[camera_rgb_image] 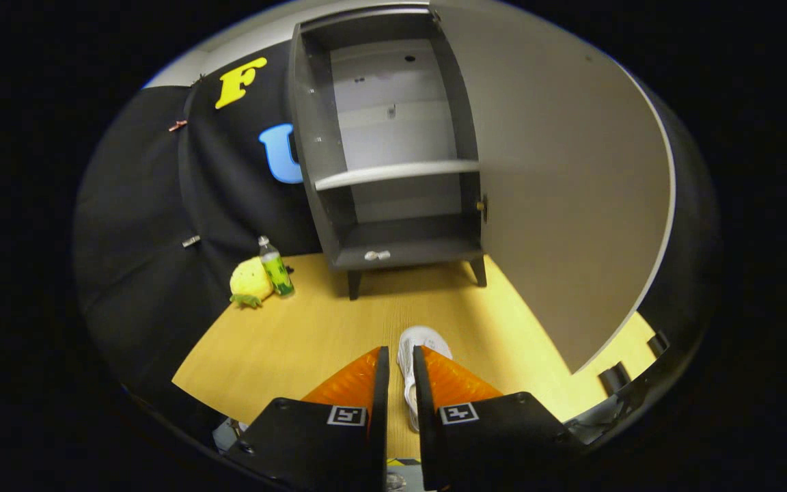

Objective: Open the shoe cabinet door, grab the shoes and put them into the shoe cabinet, then close the shoe cabinet door.

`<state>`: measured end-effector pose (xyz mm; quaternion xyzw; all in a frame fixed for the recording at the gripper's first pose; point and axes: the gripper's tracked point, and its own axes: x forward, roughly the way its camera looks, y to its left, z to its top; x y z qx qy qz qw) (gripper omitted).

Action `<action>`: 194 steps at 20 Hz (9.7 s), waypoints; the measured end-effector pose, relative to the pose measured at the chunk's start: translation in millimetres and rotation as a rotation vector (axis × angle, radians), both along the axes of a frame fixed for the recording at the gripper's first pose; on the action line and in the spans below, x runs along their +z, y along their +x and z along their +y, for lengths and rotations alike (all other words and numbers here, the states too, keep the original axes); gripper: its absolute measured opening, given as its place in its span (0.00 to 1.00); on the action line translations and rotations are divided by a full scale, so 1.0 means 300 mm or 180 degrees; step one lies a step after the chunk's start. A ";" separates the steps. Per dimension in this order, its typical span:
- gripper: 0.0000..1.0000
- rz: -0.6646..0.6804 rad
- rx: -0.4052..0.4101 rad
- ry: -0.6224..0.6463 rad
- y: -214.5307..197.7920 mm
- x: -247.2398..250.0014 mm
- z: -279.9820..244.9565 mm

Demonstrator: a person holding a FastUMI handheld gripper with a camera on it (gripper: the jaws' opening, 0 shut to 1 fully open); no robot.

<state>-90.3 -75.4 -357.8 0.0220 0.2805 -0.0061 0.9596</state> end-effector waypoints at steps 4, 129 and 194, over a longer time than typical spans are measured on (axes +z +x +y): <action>0.24 0.0378 -0.0072 0.0038 -0.001 -0.260 -0.003; 0.98 -0.1744 -0.0079 -0.0213 -0.166 1.325 -0.324; 0.98 -0.1361 0.0641 -0.0051 0.569 1.021 0.386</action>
